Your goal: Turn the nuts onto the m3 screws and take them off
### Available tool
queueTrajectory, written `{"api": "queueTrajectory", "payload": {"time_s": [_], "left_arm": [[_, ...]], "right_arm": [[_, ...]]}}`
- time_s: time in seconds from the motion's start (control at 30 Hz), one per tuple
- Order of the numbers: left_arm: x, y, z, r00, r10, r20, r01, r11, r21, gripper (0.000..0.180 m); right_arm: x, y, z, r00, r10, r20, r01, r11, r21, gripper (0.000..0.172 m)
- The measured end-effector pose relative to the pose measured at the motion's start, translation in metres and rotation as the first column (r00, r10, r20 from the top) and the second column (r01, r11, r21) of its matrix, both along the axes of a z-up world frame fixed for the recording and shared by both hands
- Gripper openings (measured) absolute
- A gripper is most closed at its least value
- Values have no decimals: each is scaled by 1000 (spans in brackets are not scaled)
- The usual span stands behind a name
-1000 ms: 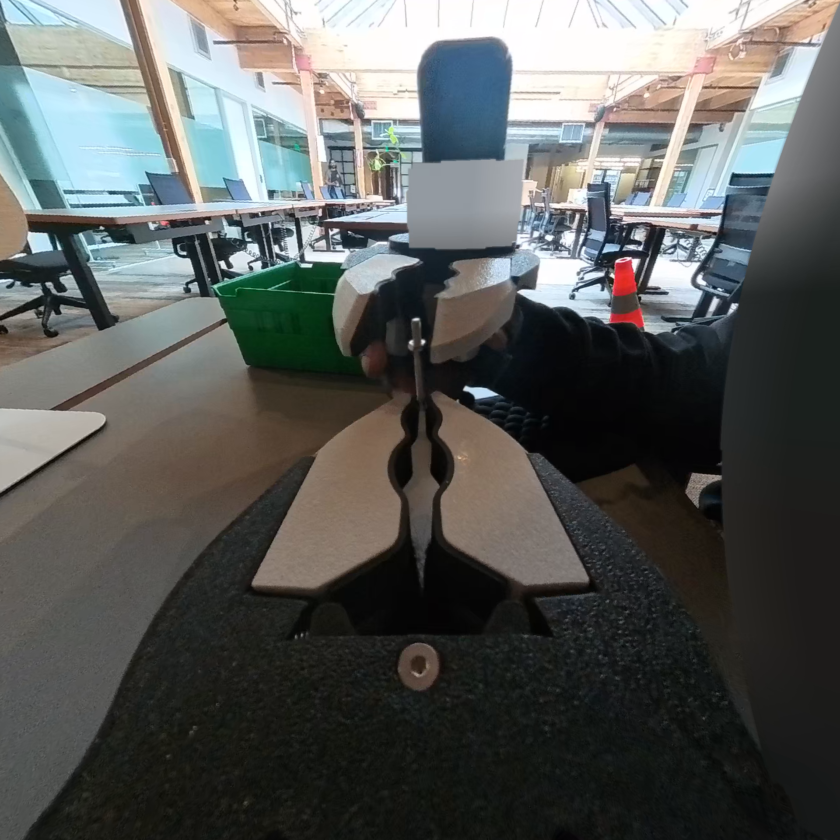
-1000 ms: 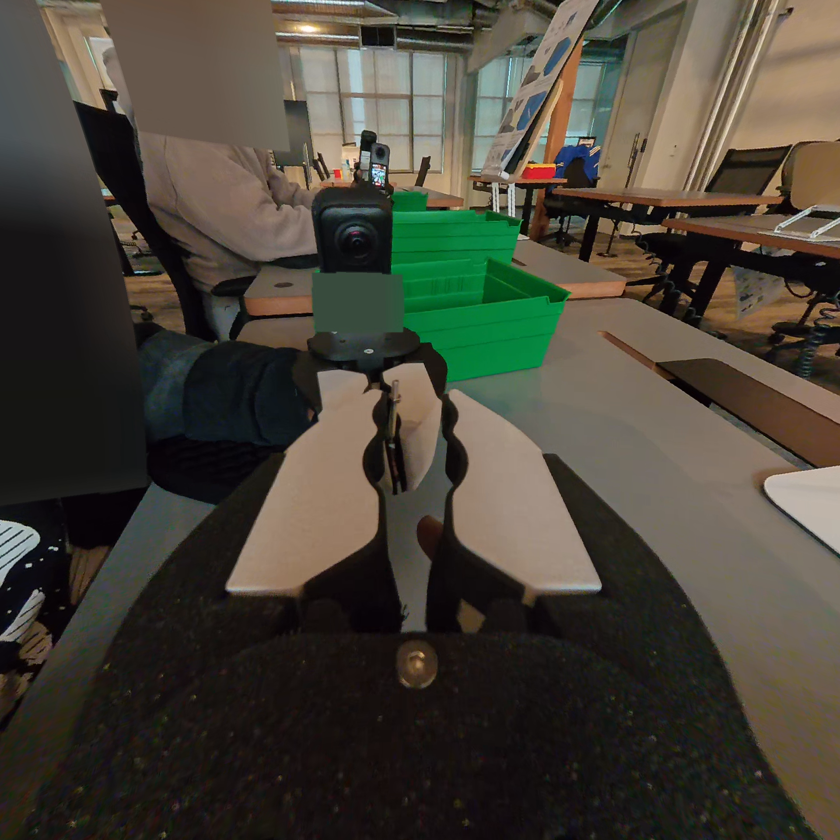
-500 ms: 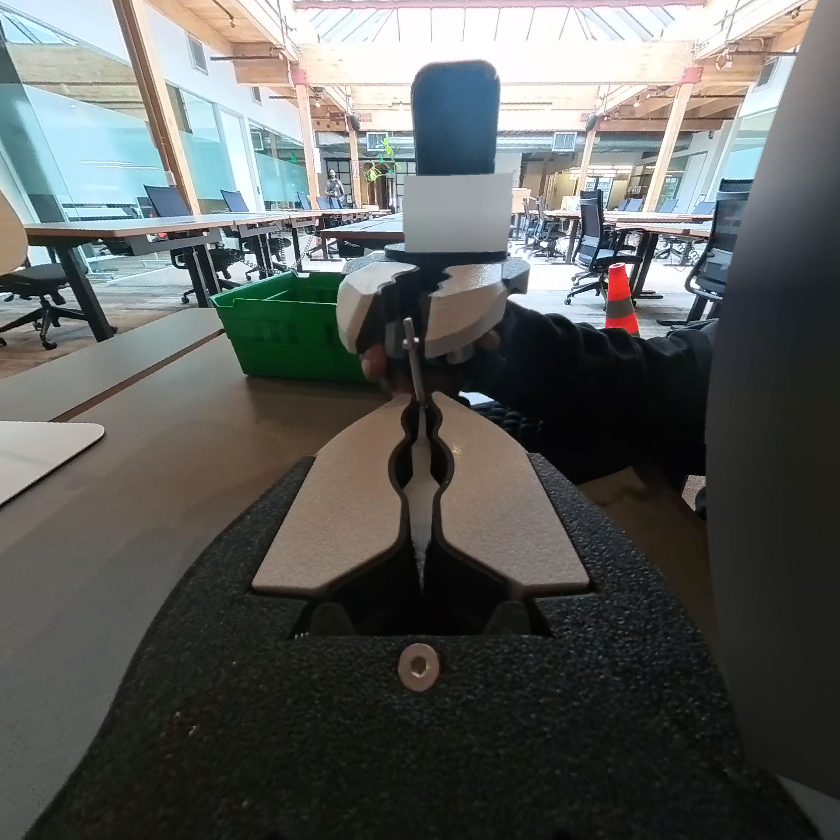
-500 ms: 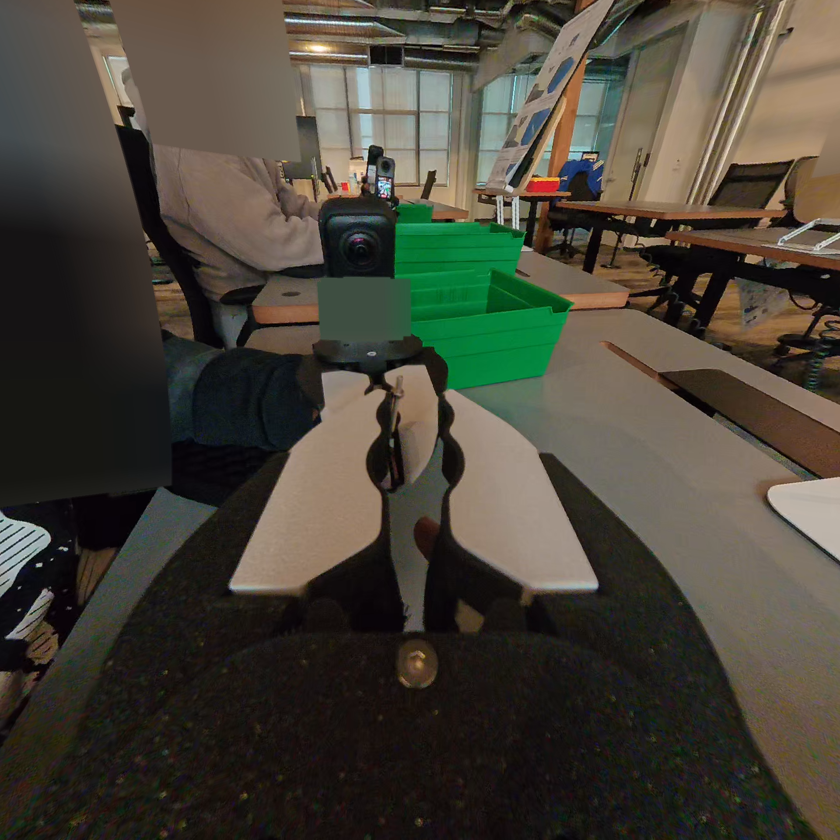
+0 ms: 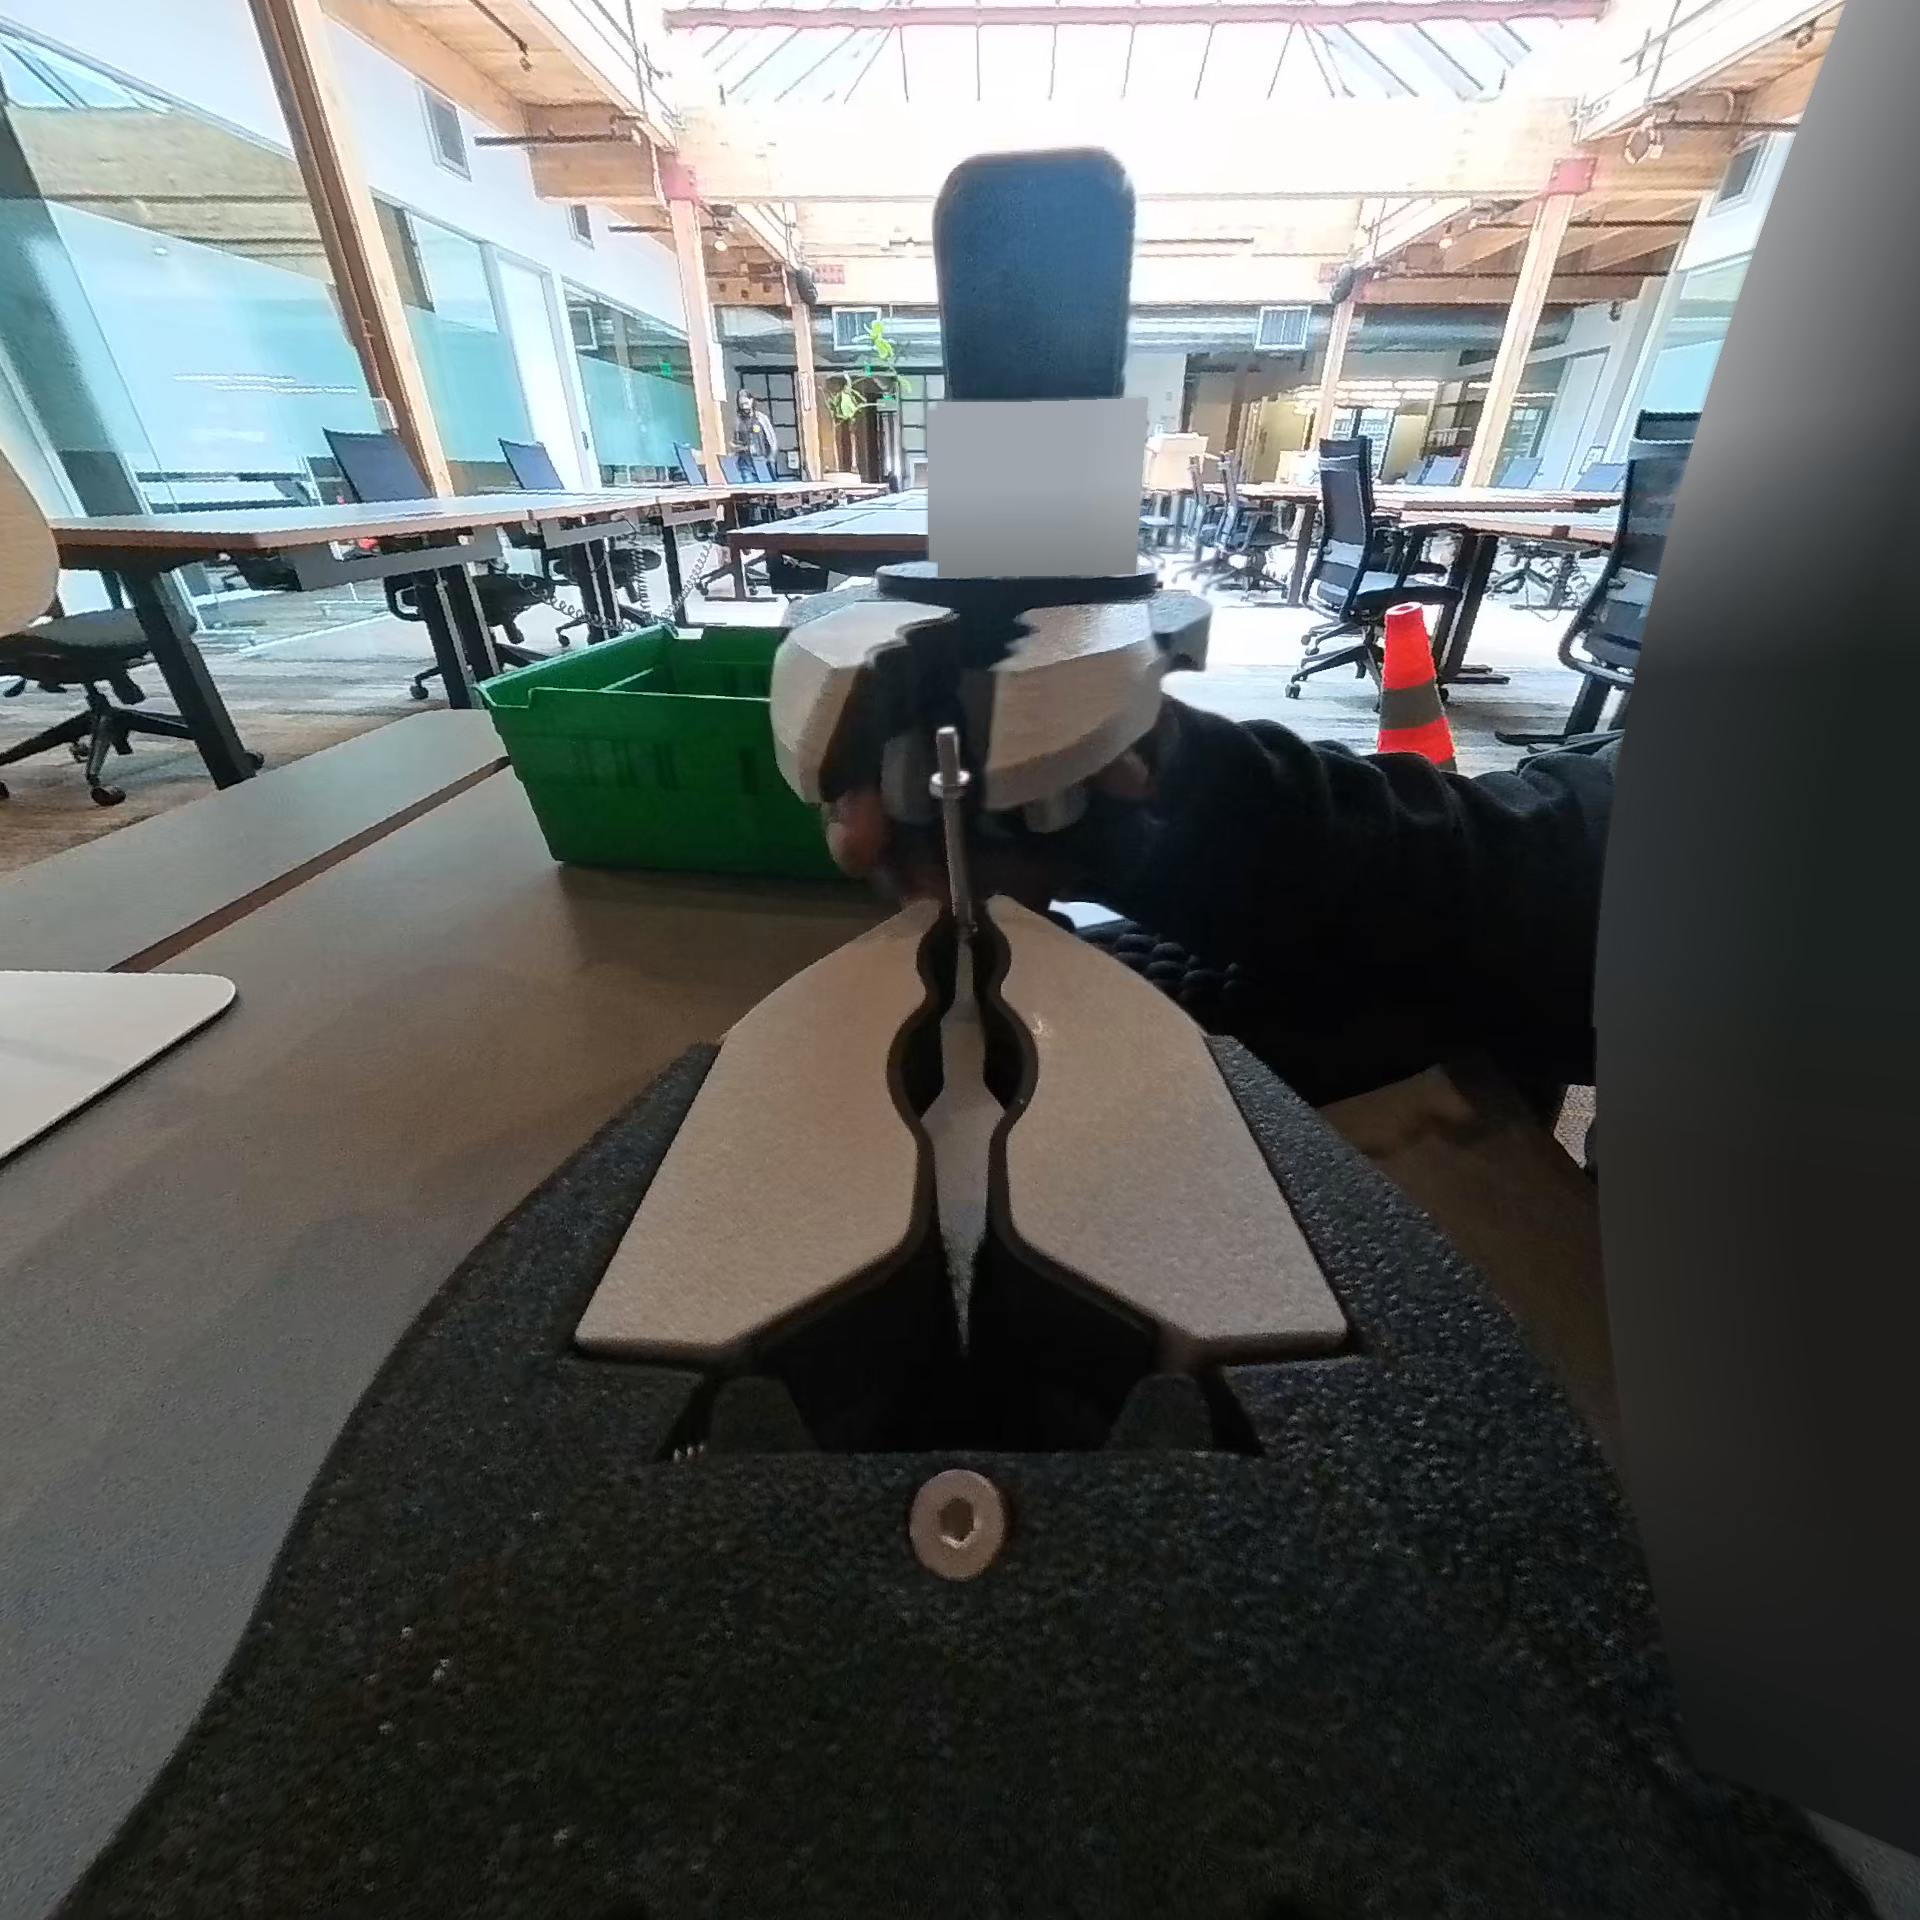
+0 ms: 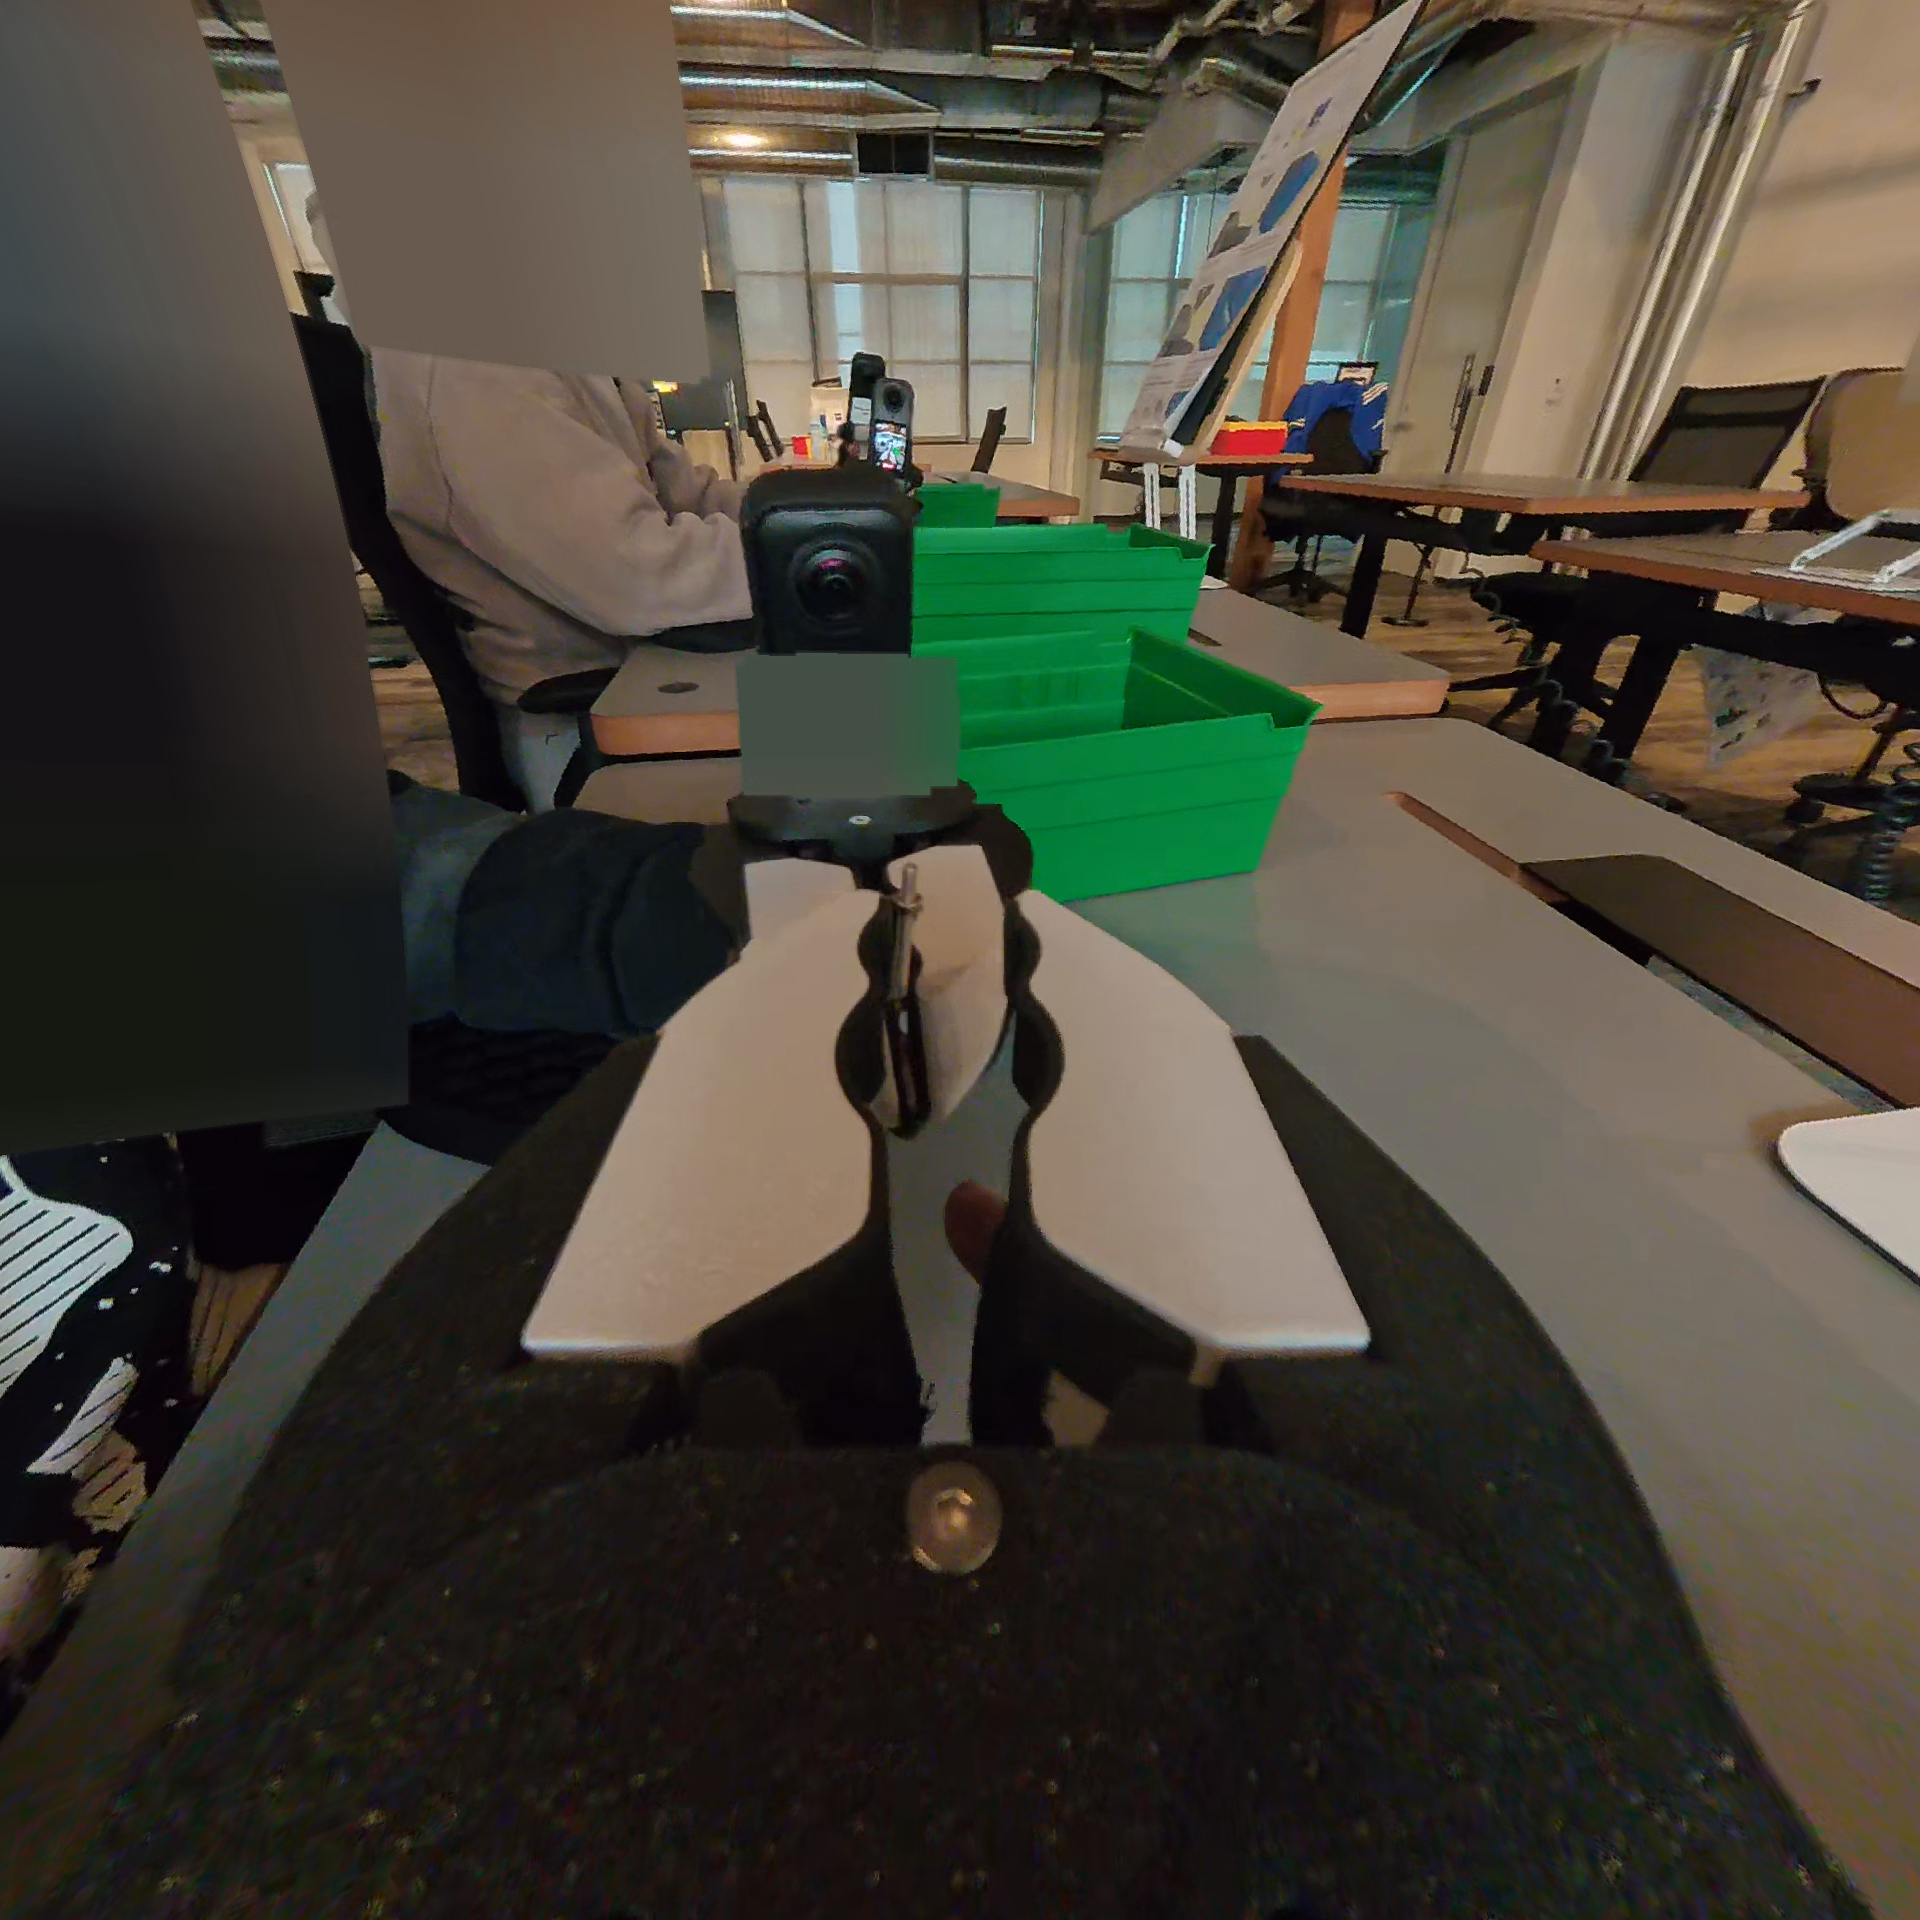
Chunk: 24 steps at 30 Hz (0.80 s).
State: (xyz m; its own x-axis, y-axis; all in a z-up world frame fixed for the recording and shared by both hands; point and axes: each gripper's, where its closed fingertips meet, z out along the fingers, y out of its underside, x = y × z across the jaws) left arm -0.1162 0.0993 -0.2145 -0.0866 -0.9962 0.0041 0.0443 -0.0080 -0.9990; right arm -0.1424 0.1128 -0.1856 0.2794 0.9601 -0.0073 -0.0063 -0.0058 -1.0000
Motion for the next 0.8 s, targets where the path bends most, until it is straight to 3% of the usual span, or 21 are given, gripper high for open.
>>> {"api": "queueTrajectory", "payload": {"time_s": [0.8], "left_arm": [[0, 0, -1, 1000, -5, -5, 5, 1000, -2, 2]], "right_arm": [[0, -1, 2, 1000, 3, -18, -3, 1000, 3, 20]]}}
